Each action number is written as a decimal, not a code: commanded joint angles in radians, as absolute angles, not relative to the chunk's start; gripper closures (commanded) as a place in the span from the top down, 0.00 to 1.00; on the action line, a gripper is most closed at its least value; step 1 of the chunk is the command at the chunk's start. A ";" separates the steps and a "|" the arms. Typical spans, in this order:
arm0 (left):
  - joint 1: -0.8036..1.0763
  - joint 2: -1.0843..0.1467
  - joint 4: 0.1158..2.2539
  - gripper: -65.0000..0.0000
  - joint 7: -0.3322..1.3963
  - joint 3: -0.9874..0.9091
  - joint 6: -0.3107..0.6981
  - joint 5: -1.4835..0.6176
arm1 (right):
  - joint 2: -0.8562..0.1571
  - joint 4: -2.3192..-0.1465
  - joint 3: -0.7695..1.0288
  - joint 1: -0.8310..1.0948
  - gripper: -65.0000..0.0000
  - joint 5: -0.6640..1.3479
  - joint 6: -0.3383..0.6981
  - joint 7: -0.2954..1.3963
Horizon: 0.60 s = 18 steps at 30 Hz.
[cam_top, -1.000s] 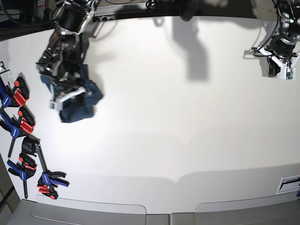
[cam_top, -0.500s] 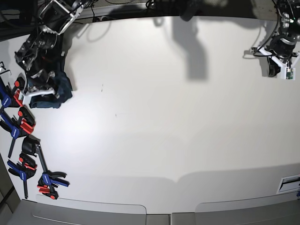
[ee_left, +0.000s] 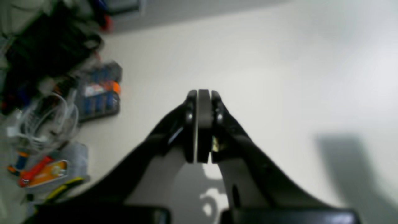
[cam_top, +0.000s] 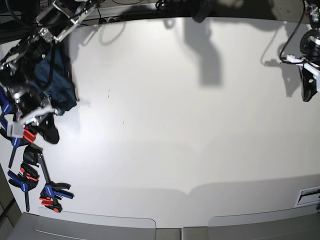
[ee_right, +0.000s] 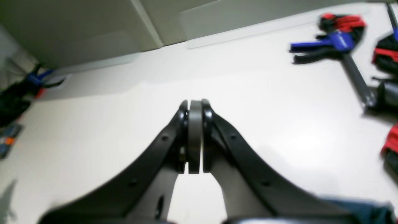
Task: Fold the T-shirt properly
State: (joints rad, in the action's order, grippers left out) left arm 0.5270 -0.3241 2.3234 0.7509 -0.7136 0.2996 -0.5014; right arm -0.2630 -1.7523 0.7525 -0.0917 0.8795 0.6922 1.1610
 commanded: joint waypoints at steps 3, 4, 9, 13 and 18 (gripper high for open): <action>0.598 -0.335 2.356 0.00 0.742 -0.776 0.299 -0.527 | -0.277 -1.829 0.756 0.019 0.00 0.997 0.698 1.180; 0.622 -0.335 2.356 0.00 0.752 -0.791 0.299 -0.543 | -0.275 -1.850 0.756 0.062 0.00 1.026 0.698 1.197; 0.746 -0.335 2.356 0.00 0.904 -0.820 0.299 -0.629 | -0.279 -1.947 0.756 0.274 0.00 1.211 0.698 1.369; 0.841 -0.332 2.356 0.00 1.065 -0.820 0.299 -0.639 | -0.300 -1.993 0.756 0.441 0.00 1.405 0.698 1.396; 1.003 -0.330 2.356 0.00 1.173 -0.820 0.299 -0.658 | -0.320 -2.003 0.756 0.616 0.00 1.479 0.698 1.396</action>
